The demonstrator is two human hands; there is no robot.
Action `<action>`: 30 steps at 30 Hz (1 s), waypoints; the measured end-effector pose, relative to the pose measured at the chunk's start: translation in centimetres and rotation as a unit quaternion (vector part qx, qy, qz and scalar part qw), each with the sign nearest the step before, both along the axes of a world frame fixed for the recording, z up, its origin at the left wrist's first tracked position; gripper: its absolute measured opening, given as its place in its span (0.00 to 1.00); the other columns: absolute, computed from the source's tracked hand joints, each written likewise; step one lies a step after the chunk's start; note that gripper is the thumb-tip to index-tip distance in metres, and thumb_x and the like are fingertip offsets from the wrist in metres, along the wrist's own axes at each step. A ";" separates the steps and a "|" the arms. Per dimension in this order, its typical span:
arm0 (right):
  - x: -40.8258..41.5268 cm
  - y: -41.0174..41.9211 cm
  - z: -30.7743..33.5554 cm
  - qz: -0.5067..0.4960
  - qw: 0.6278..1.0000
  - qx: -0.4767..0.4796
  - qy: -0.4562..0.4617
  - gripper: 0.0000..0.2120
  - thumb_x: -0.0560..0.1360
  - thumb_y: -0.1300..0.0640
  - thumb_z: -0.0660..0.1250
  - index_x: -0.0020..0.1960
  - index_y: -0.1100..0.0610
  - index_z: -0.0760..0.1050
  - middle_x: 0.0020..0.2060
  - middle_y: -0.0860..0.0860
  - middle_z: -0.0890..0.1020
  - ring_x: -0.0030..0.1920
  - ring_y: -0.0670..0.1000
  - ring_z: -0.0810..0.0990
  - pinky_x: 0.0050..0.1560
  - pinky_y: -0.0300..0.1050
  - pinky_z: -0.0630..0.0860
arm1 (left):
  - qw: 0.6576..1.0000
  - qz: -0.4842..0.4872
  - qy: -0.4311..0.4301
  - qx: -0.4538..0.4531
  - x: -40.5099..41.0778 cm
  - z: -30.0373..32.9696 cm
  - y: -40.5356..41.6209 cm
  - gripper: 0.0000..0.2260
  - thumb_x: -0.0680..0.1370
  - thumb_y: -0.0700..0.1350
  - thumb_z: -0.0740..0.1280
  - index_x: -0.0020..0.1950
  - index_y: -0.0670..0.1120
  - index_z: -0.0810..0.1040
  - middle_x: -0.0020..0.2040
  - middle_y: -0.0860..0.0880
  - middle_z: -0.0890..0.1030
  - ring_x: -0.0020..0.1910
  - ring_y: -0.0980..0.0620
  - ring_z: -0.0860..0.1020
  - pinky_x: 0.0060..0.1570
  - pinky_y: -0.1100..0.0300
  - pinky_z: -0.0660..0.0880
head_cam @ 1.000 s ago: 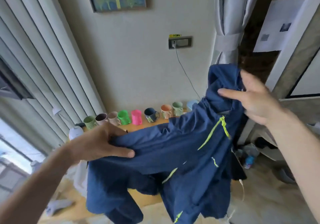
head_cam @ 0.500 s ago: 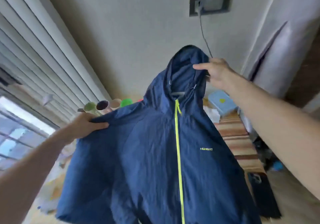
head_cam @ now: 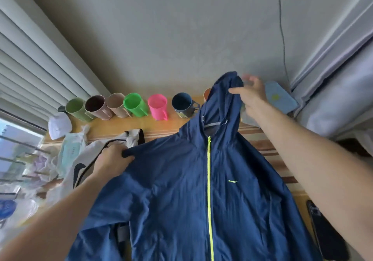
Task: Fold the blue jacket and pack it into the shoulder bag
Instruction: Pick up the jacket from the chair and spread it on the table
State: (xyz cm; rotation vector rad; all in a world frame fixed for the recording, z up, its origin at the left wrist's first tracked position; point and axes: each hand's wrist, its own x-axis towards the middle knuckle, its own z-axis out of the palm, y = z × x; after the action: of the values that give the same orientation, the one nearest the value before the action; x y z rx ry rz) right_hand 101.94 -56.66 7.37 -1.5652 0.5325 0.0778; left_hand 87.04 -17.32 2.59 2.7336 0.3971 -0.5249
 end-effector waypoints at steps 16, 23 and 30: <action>-19.6 -2.7 -15.8 0.424 0.810 -0.403 -0.041 0.23 0.76 0.71 0.61 0.63 0.51 0.82 0.65 0.47 0.80 0.70 0.52 0.71 0.69 0.48 0.71 | 0.967 -0.092 -0.234 0.036 -5.0 -5.0 -6.2 0.18 0.80 0.41 0.69 0.70 0.43 0.78 0.70 0.39 0.76 0.69 0.35 0.73 0.68 0.40 0.71; -25.2 -4.7 -16.5 0.386 0.827 -0.407 0.048 0.23 0.81 0.59 0.64 0.75 0.52 0.70 0.77 0.50 0.69 0.78 0.51 0.64 0.74 0.48 0.66 | 0.939 -0.335 0.043 0.066 -8.9 -11.8 -16.3 0.32 0.80 0.64 0.39 0.84 0.58 0.55 0.85 0.46 0.47 0.85 0.44 0.49 0.81 0.47 0.44; -35.0 -12.6 -16.9 0.129 0.813 -0.504 0.262 0.37 0.71 0.51 0.77 0.73 0.64 0.68 0.62 0.65 0.79 0.61 0.68 0.78 0.58 0.61 0.77 | 0.937 -0.337 -0.089 0.013 -12.1 -11.8 -21.6 0.25 0.84 0.55 0.56 0.82 0.54 0.63 0.85 0.43 0.55 0.83 0.40 0.57 0.79 0.43 0.60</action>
State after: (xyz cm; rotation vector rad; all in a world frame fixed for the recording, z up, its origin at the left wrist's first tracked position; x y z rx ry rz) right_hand 66.98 -69.29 -9.53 -2.6936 0.8631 0.5174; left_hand 74.93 -38.90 -9.17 2.8647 -0.6098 -0.4168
